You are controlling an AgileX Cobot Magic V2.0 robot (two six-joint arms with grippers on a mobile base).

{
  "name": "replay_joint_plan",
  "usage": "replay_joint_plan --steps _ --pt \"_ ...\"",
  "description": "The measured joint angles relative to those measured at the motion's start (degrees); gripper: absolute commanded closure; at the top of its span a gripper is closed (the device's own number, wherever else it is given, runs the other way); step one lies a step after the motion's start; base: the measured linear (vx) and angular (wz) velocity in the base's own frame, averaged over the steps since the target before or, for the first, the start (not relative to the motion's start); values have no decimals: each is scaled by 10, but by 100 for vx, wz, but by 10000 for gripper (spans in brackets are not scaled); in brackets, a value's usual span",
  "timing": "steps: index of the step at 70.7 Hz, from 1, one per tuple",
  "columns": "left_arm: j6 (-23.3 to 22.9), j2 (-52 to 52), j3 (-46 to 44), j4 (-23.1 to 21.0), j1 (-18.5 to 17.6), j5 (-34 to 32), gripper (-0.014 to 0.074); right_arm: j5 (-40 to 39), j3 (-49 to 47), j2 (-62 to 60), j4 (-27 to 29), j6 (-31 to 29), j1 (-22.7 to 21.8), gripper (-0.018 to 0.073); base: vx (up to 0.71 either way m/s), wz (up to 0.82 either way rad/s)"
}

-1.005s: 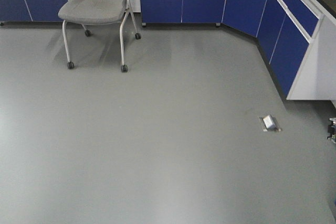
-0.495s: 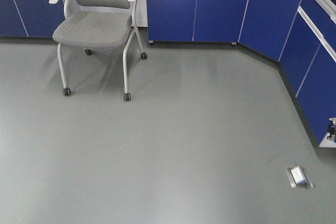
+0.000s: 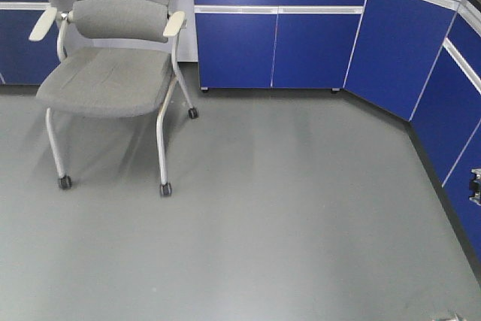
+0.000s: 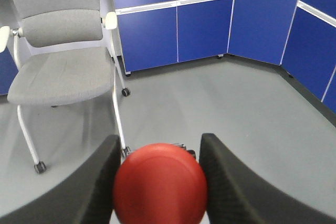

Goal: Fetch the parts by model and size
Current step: 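Drive the base to the bench with the red tray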

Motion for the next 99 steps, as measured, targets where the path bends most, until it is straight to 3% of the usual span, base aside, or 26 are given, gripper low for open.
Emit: replay_joint_plan --steps 41,99 --pt "0 0 0 1 0 -1 602 0 0 0 0 0 0 564 46 -20" --pt "0 0 0 2 0 -1 602 0 1 0 0 0 0 564 26 -89"
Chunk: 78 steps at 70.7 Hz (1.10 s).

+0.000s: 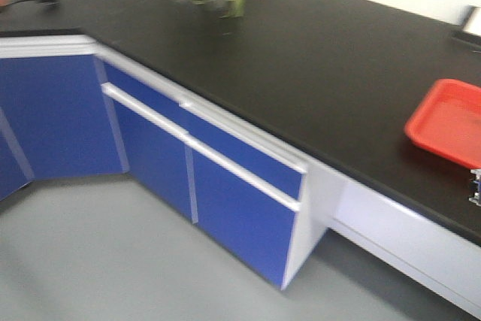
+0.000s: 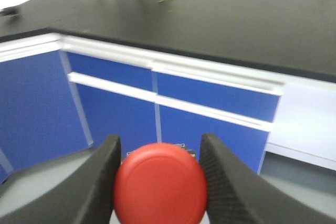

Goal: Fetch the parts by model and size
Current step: 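Drive the base to the bench with the red tray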

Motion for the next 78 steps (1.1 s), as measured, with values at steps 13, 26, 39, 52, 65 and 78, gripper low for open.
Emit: replay_joint_plan --steps 13,26,39,52,65,78 --pt "0 0 0 0 0 0 602 0 0 0 0 0 0 564 20 -57" --pt "0 0 0 0 0 0 602 0 0 0 0 0 0 564 20 -61" --pt "0 0 0 0 0 0 602 0 0 0 0 0 0 564 20 -71" --pt "0 0 0 0 0 0 602 0 0 0 0 0 0 564 18 -71" --pt "0 0 0 0 0 0 602 0 0 0 0 0 0 564 16 -61" --pt "0 0 0 -1 0 0 602 0 0 0 0 0 0 564 13 -44"
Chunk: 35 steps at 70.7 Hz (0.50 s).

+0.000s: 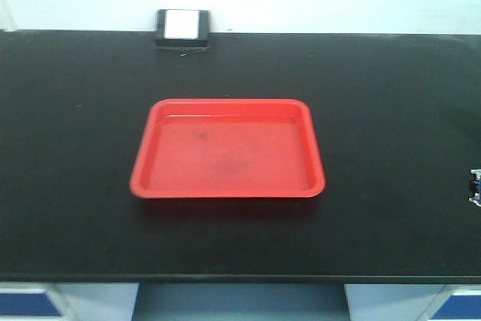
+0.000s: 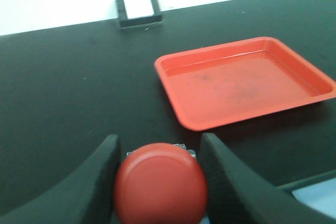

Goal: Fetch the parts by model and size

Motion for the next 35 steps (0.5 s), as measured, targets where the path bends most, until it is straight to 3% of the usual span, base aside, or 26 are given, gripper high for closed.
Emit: replay_joint_plan --steps 13,35 --pt "0 0 0 0 0 0 602 0 0 0 0 0 0 564 10 -20" --pt "0 0 0 0 0 0 602 0 0 0 0 0 0 564 5 4"
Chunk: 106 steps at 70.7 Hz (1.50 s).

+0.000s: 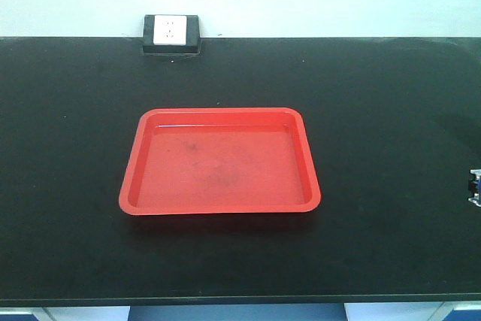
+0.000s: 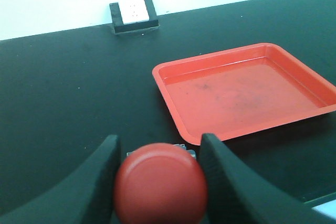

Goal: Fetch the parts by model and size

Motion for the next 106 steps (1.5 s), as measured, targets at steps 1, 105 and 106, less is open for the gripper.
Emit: replay_joint_plan --steps 1,105,106 --pt "0 0 0 0 0 0 602 0 0 0 0 0 0 564 3 2" --pt "0 0 0 -1 0 0 602 0 0 0 0 0 0 564 3 1" --pt "0 0 0 -1 0 0 602 0 0 0 0 0 0 564 0 0"
